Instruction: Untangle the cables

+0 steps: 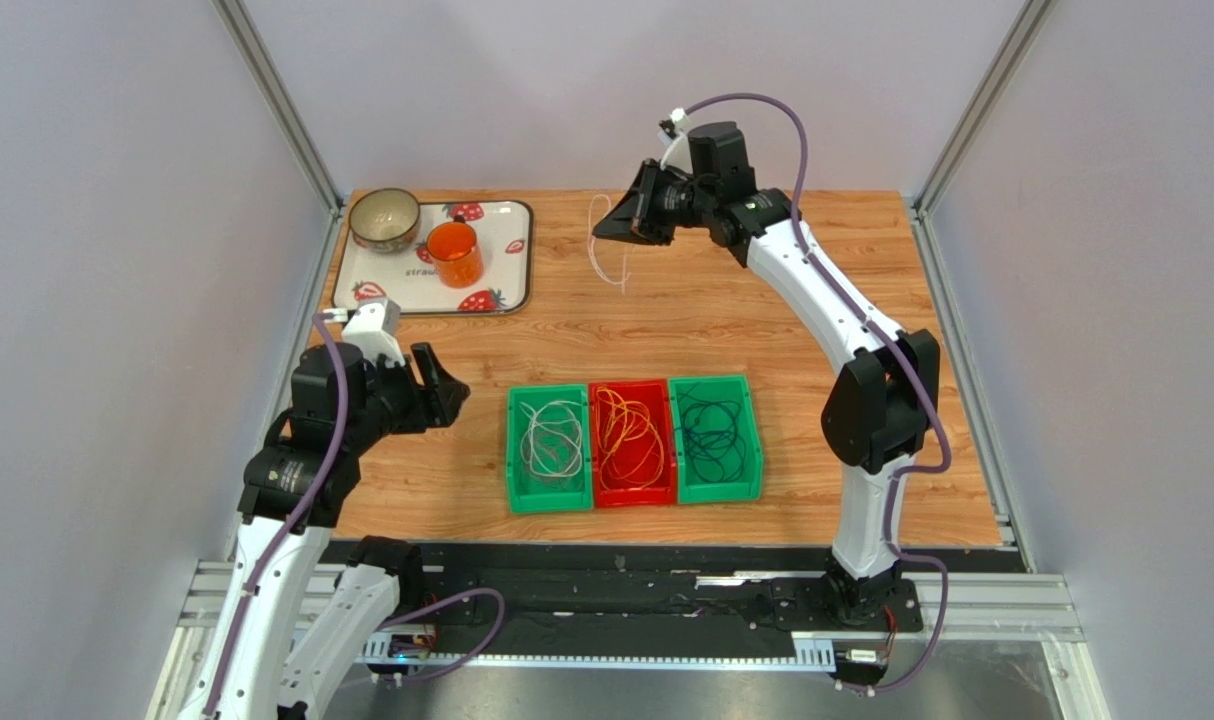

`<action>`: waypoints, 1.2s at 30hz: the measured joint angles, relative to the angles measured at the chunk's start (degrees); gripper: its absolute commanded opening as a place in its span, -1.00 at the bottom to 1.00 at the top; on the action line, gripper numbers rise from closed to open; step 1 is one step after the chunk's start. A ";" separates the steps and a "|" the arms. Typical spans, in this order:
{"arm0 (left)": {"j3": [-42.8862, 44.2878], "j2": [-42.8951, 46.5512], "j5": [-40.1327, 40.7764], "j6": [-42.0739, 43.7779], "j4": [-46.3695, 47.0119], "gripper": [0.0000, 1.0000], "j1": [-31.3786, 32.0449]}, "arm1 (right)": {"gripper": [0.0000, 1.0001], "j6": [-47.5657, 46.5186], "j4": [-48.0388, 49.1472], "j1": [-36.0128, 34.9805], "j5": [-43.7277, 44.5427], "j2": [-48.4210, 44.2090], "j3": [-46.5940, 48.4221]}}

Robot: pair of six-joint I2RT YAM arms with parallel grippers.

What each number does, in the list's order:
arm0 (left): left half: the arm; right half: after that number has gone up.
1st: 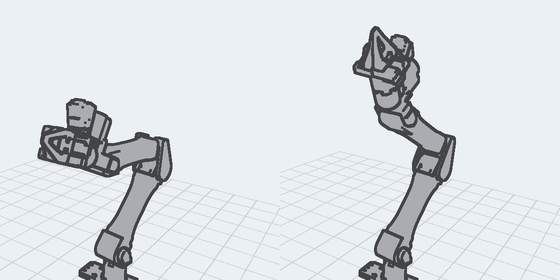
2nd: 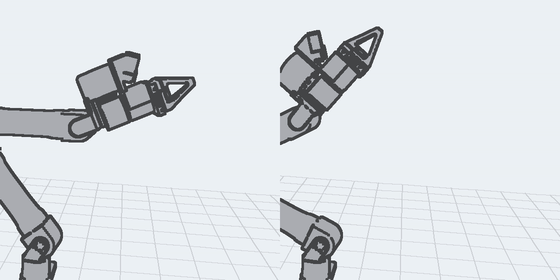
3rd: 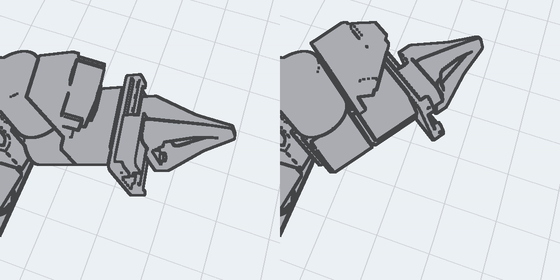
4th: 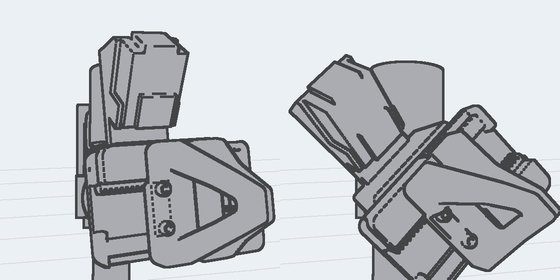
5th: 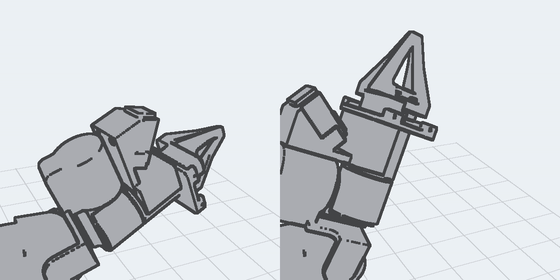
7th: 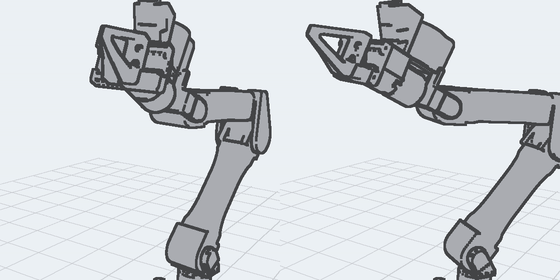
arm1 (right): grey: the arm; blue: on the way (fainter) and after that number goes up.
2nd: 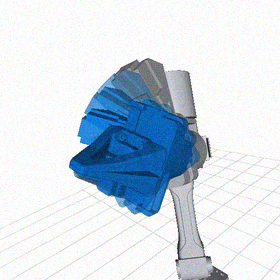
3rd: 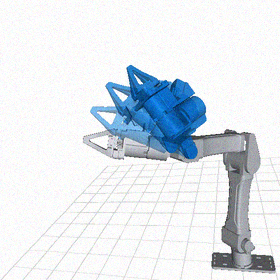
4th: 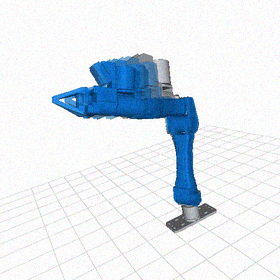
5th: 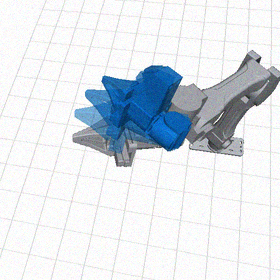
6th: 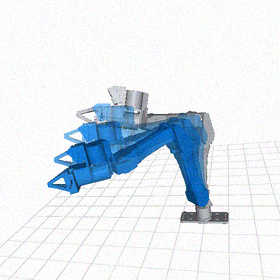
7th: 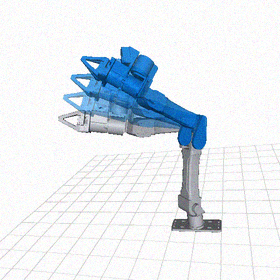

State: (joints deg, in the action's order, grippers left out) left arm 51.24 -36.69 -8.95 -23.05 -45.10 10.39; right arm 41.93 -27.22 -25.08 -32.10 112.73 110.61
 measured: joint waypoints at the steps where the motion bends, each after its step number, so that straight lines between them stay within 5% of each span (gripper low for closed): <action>1: 0.00 0.02 0.00 0.00 0.00 0.34 0.00 | -1.00 -0.02 0.02 -0.39 -0.42 -0.24 0.02; 36: -0.33 2.58 -0.04 -0.07 -0.02 0.33 0.00 | -1.00 0.24 3.30 -19.08 -3.82 -33.40 -24.02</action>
State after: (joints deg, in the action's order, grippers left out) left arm 50.92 -34.11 -8.99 -23.11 -45.12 10.39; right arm 42.17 -23.92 -44.16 -35.92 79.33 86.59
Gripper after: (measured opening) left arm 0.671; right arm 0.007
